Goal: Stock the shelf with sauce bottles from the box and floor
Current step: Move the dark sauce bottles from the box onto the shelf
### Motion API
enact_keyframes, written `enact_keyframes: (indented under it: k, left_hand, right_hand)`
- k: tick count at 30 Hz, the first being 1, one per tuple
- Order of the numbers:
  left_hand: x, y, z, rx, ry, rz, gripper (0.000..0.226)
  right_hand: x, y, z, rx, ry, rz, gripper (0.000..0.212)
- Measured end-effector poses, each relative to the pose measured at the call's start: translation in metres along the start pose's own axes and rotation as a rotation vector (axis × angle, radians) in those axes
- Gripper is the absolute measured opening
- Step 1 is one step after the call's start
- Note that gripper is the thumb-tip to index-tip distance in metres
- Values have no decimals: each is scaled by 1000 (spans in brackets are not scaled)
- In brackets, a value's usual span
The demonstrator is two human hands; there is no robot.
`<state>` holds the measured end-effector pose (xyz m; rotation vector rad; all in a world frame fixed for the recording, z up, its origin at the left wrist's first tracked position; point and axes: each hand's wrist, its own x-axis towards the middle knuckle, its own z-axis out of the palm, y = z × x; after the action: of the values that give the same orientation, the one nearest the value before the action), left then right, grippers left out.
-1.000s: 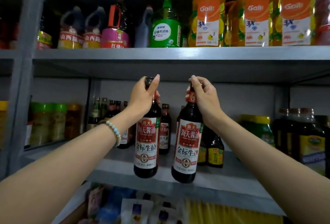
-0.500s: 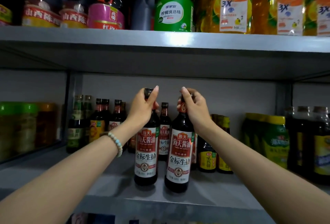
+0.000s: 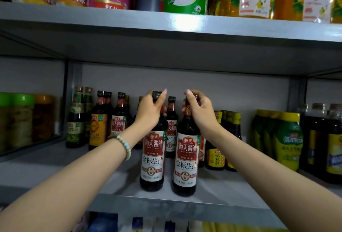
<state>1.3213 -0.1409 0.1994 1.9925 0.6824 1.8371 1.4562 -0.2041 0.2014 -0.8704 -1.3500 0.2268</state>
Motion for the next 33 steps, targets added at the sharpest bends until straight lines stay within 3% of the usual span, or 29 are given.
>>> enact_keyframes:
  k: [14,16,20,23,27,33]
  left_hand:
    - [0,-2,2,30,-33,-88,23]
    - [-3,-5,-1,19,-74,-123,46]
    - [-30,-22,-19,7,-302,-179,87]
    - [-52,-39,-34,16,-459,-237,107]
    - [-74,-59,-41,-19,-553,-306,114]
    - [-87,-73,-42,-18,-515,-385,95]
  right_hand:
    - [1,-4,1,-20,-74,112,40]
    - [-5,-4,-4,-18,-119,158,47]
    - [-41,7,-27,-174,-189,215,90]
    - [-70,21,-46,-278,-332,328,102]
    - [-95,38,-48,-297,-411,494,86]
    - [-103,50,-29,-294,-304,442,57]
